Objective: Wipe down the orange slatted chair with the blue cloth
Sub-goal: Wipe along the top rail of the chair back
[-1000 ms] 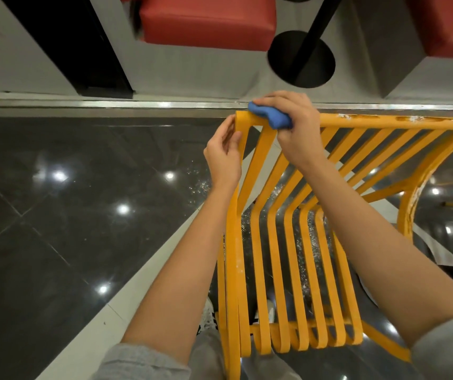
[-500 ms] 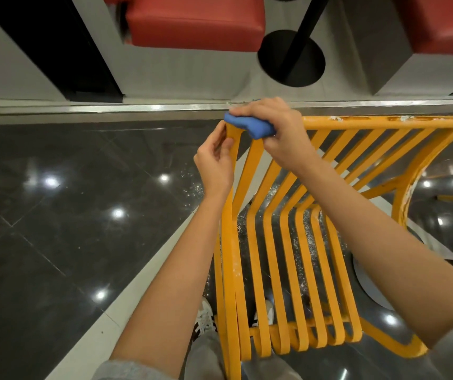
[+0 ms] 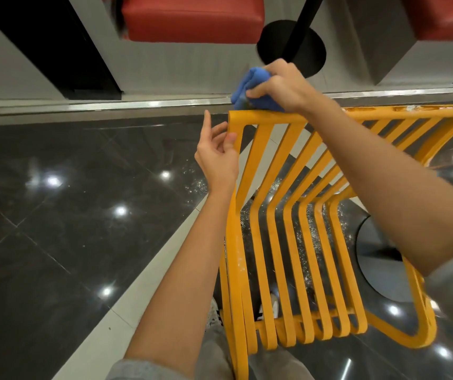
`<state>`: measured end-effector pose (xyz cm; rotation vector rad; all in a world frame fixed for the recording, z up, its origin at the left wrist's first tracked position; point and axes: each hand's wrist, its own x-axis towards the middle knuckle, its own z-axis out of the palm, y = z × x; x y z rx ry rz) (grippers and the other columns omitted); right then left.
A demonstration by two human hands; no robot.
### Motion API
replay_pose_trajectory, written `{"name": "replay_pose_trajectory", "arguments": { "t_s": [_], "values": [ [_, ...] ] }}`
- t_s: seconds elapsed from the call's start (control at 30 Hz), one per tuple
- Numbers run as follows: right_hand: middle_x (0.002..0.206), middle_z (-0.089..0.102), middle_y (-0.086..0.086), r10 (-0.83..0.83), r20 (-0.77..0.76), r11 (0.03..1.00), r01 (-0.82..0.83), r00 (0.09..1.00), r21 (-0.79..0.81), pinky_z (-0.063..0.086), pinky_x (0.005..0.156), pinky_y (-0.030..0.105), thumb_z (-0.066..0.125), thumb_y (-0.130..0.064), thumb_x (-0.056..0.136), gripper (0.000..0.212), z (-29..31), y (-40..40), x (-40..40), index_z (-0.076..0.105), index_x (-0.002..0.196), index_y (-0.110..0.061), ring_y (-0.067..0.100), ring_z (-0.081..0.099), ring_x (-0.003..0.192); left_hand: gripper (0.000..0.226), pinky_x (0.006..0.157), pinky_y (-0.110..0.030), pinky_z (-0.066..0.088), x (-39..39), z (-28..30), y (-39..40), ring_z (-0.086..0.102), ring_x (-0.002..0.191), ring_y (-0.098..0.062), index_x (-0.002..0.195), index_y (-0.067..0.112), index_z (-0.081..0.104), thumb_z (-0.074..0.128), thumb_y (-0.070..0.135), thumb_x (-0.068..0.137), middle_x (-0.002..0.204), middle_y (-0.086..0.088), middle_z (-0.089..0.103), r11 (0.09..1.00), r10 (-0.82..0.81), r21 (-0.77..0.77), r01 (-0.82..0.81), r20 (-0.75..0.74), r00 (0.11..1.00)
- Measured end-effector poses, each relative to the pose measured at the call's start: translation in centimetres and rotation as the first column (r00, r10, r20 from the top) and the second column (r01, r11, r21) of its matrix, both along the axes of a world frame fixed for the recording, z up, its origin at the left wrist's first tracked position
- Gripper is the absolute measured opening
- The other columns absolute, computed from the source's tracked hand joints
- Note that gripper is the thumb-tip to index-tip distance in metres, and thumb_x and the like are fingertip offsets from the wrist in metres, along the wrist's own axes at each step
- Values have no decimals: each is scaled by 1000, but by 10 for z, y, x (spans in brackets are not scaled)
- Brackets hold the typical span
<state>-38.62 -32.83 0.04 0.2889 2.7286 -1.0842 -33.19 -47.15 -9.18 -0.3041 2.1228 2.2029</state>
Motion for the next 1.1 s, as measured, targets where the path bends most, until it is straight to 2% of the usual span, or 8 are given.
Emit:
{"name": "replay_pose_trajectory", "arguments": {
  "t_s": [0.1,0.3,0.4,0.63,0.73,0.87,1.0,1.1],
  "values": [
    [77,46,3,48,165,984,-75,985,159,30,62,33,70,-33,79,30,3,-15,-19,52,69,-11,25,43,80,65,78,-10,51,0,-3,1,67,92,-7,149,13,37,63,1,90,118,-5,65,1000,16,-20,-16,2,1000],
    [51,39,-2,15,176,1000,-19,984,20,28,60,35,68,-27,80,41,-2,1,-19,42,51,-11,15,31,56,69,78,-12,53,-2,-2,-2,68,91,-12,150,13,34,64,-1,89,123,-6,61,999,-9,-33,9,-1,1000],
    [61,39,3,39,182,993,-59,982,103,27,57,33,68,-28,79,39,1,-6,-22,42,55,-12,15,34,58,63,76,-11,51,0,-1,-2,67,90,-6,147,11,38,63,-1,90,114,-4,63,1000,-7,-14,7,-1,1000],
    [75,59,2,124,-122,980,-141,985,-144,39,67,33,59,-26,75,28,-6,0,26,67,85,-1,10,51,71,53,77,-16,54,0,-2,-5,69,92,-9,141,7,47,61,-2,91,108,-5,66,1000,-24,-1,23,-32,999],
    [102,68,4,187,-299,977,-209,936,-45,52,79,37,57,-16,84,28,-14,18,57,69,108,-8,18,63,94,51,80,-19,56,-1,-2,-5,70,93,-10,140,8,48,60,-2,91,110,-8,67,999,-35,-17,34,-53,998],
    [98,62,-3,86,-285,996,-75,955,49,52,80,47,55,-23,90,19,-22,12,48,65,106,-27,16,57,89,49,84,-22,57,-1,-3,-5,69,91,-7,138,8,50,59,-3,92,109,-5,68,999,-34,-38,32,-53,998],
    [118,68,-3,227,-404,974,-198,886,113,43,91,30,62,-18,88,33,-36,1,54,68,121,-19,15,58,107,50,85,-28,58,0,-6,-6,71,89,-6,139,7,49,61,-1,91,107,-3,69,999,-33,-27,31,-59,998],
    [118,69,2,136,-500,991,-111,855,80,47,94,40,65,-4,86,32,-41,22,70,70,117,-13,19,60,110,52,86,-28,58,-1,-6,-7,71,90,-6,139,8,48,63,1,90,110,-3,68,999,-34,-30,33,-43,998]
  ]
}}
